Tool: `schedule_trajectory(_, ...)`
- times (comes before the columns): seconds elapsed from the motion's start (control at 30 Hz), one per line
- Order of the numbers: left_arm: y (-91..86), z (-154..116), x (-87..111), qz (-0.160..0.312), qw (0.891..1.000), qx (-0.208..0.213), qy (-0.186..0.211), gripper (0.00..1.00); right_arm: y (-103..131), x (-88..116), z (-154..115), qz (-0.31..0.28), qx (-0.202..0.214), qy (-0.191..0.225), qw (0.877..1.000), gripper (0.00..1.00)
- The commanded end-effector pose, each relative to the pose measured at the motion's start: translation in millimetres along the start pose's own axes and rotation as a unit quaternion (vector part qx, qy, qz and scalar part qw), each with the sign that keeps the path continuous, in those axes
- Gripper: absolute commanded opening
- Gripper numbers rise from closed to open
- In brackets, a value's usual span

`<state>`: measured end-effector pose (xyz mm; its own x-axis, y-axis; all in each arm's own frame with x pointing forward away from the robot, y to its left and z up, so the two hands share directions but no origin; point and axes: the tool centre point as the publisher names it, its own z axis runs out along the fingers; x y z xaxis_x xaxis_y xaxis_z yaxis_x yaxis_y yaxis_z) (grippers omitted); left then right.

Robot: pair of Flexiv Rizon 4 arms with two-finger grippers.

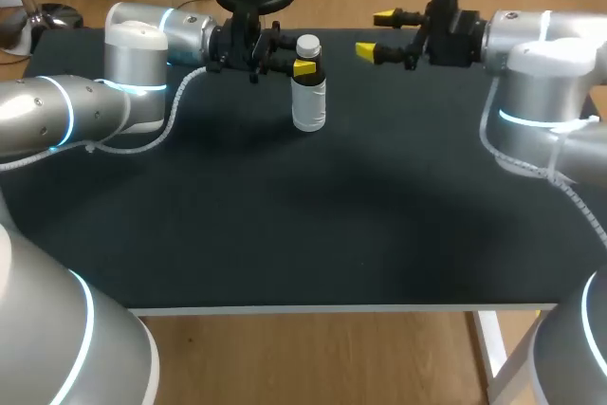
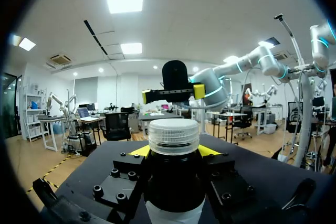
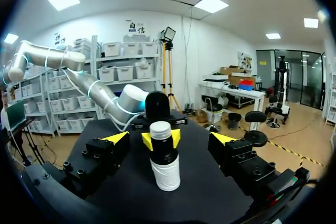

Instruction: Unscrew the bottle cap

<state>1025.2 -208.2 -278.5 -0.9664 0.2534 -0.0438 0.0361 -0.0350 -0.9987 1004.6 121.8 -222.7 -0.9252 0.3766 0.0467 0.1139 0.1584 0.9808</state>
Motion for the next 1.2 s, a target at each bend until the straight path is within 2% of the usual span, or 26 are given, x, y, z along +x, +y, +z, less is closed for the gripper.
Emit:
schedule_trajectory(0.03,2.0,0,-3.3,0.000,1.000,0.002,0.004,0.00,-5,7,12,-0.001,0.000,0.015,1.000,1.00)
schedule_trajectory(0.47,2.0,0,-3.3,0.000,1.000,0.002,0.004,0.00,-13,36,37,-0.001,0.005,0.059,0.998,1.00)
schedule_trajectory(1.2,2.0,0,-3.3,0.000,1.000,0.002,0.004,0.00,-13,38,37,-0.005,0.008,0.057,0.998,1.00)
